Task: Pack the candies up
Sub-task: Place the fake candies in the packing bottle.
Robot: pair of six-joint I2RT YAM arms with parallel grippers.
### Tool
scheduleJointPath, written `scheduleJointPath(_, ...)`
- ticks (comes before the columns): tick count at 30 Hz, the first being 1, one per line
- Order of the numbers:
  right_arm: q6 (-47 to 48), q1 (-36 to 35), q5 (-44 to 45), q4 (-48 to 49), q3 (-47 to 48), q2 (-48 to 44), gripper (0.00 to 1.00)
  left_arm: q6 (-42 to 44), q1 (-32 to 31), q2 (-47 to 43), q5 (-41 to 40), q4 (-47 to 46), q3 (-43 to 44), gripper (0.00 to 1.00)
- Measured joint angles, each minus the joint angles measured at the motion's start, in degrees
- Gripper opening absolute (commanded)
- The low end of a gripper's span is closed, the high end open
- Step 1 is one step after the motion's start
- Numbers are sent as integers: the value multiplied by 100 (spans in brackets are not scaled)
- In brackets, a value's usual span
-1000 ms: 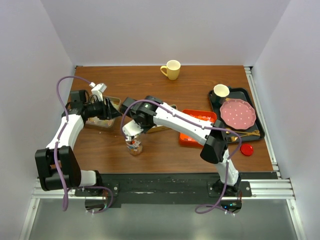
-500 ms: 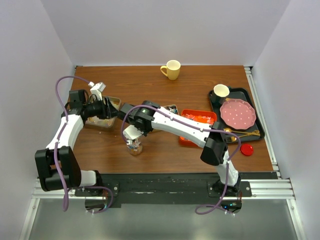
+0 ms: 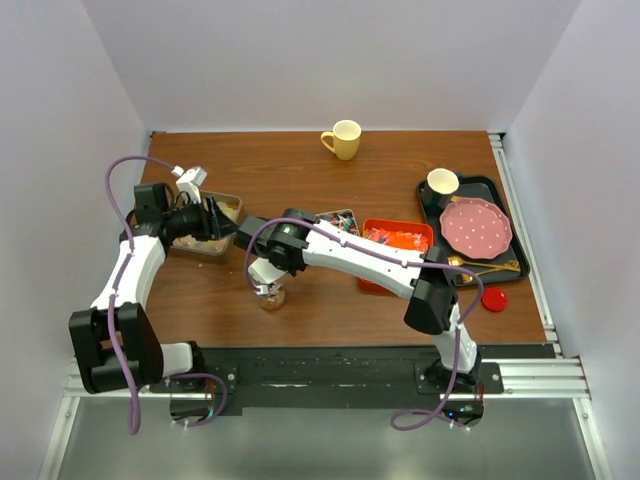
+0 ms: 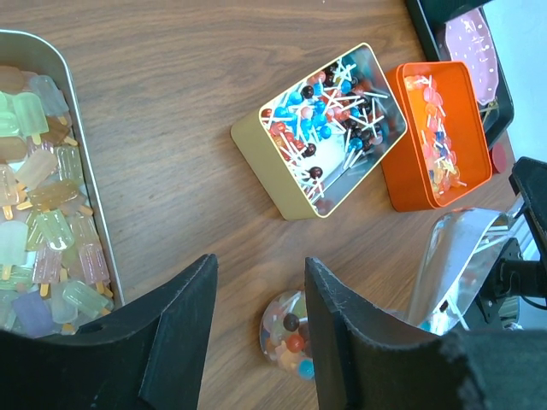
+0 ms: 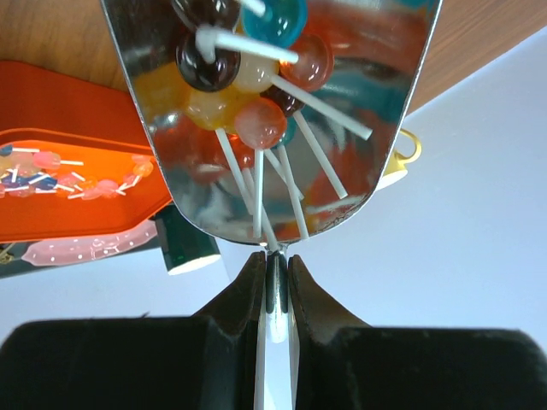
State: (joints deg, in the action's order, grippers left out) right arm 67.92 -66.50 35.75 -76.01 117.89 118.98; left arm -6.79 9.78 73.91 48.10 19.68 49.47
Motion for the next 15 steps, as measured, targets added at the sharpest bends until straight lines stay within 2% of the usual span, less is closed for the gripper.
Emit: scheduleJointPath(15, -61, -138, 387, -4, -26, -24, 0, -101, 42, -271, 11, -105, -24, 51)
